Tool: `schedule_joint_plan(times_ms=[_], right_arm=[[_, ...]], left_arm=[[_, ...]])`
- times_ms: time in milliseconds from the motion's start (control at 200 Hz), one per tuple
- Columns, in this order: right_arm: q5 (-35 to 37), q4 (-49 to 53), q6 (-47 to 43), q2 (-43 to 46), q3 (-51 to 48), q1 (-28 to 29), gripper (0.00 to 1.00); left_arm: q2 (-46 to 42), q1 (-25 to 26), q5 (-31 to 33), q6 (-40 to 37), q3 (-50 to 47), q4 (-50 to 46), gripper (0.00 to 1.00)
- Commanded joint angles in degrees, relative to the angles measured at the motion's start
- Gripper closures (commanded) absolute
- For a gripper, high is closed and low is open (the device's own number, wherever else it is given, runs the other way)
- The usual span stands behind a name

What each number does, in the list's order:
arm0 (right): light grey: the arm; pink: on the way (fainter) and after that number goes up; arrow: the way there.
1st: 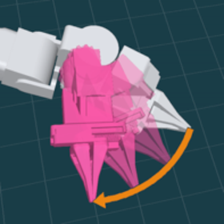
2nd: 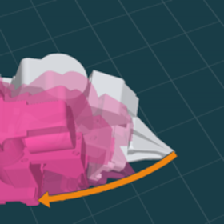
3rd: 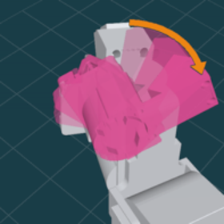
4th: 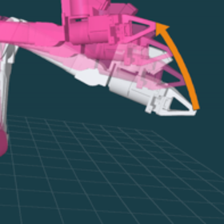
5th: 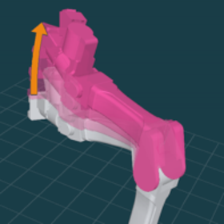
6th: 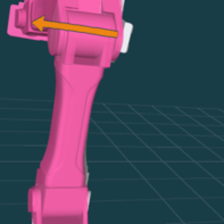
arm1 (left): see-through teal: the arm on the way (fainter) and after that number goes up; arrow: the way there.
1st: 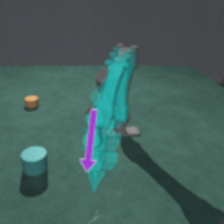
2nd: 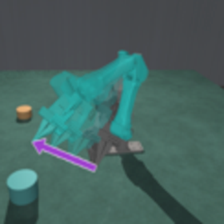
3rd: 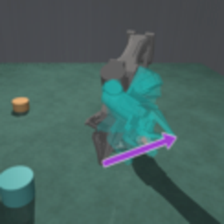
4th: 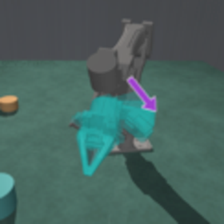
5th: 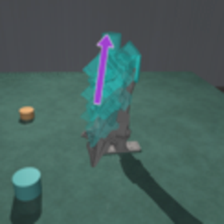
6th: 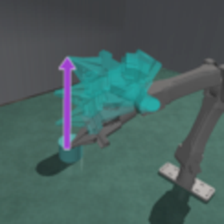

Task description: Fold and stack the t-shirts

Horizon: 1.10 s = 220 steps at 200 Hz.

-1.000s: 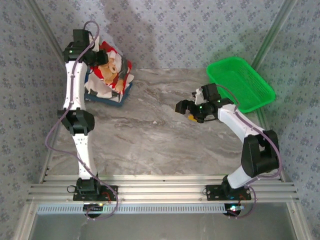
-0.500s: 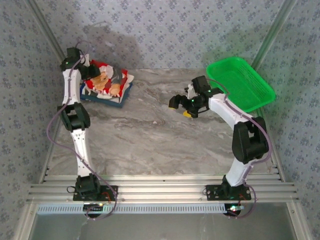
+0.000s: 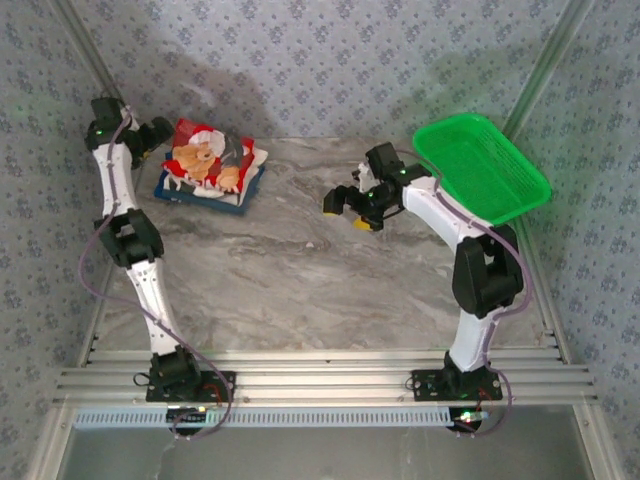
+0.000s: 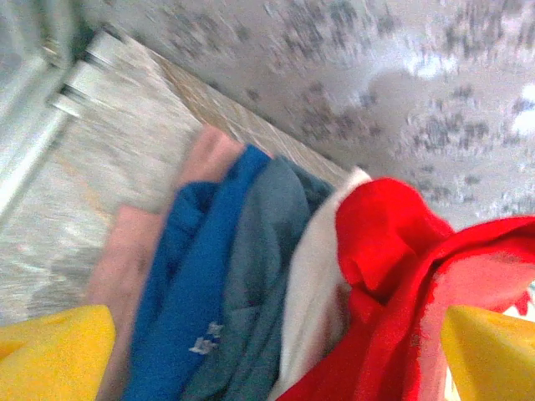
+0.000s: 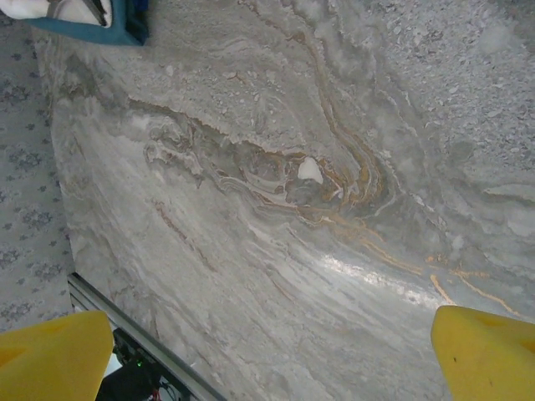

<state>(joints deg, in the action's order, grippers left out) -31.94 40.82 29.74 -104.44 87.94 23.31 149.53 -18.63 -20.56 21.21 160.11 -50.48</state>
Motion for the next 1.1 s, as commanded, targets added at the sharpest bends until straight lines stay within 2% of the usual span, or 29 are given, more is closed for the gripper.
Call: schedule_joint_plan(times_ms=[0,70,140,195,325,405,455,560,680,775,835,909,1019,1094], right_arm=[[-0.1,2.4,-2.6,6.3,-2.9,-1.3,0.00],[0.3,1.9,-3.6,10.5,-6.1,-3.0,0.00],[1.5,1.8,-5.0,15.4,-9.9,-5.3,0.00],[3.9,2.2,-6.8,19.4,-12.8,-7.7,0.00],[8.1,0.7,-9.4,28.4,-21.3,-15.0,0.00],[11.8,-2.4,-10.0,33.2,-26.5,-19.5,0.00],[15.0,-5.9,-9.7,35.9,-30.3,-22.1,0.00],[22.4,-14.6,-9.0,39.9,-38.0,-27.1,0.00],[32.0,-30.0,-11.6,42.4,-48.3,-29.1,0.00],[35.3,-41.9,-15.5,42.9,-55.7,-29.4,0.00],[34.0,-48.1,-17.4,42.1,-59.2,-30.2,0.00],[34.2,-55.4,-16.6,40.3,-62.8,-31.3,0.00],[31.1,-62.7,-18.5,36.2,-65.2,-31.5,0.00],[31.6,-70.2,-20.3,34.1,-67.8,-30.2,0.00]], left_arm=[[-8.9,-1.0,2.7,1.3,2.4,-3.2,0.01],[-12.1,-0.9,3.8,-0.2,1.2,-7.8,0.03],[-18.9,-0.8,4.9,-1.1,-6.4,-8.1,0.04],[-28.3,-0.8,5.6,-1.2,-21.4,-1.4,0.03],[-58.0,-1.8,6.3,3.0,-64.9,27.9,0.00],[-69.3,-1.8,7.0,4.2,-79.2,32.1,0.00],[-74.0,-1.2,7.7,3.6,-85.3,30.2,0.00],[-84.5,0.3,14.8,2.6,-100.5,29.3,0.00],[-100.0,1.1,21.3,3.0,-119.7,37.4,0.00],[-109.9,3.4,24.9,1.6,-132.5,45.9,0.00],[-113.9,7.1,30.6,0.3,-138.6,53.1,0.00],[-114.6,10.6,33.9,-3.7,-143.5,62.4,0.00],[-106.7,12.4,35.2,-5.5,-143.9,65.3,0.00],[-99.9,14.0,35.1,-6.4,-145.1,74.1,0.00]])
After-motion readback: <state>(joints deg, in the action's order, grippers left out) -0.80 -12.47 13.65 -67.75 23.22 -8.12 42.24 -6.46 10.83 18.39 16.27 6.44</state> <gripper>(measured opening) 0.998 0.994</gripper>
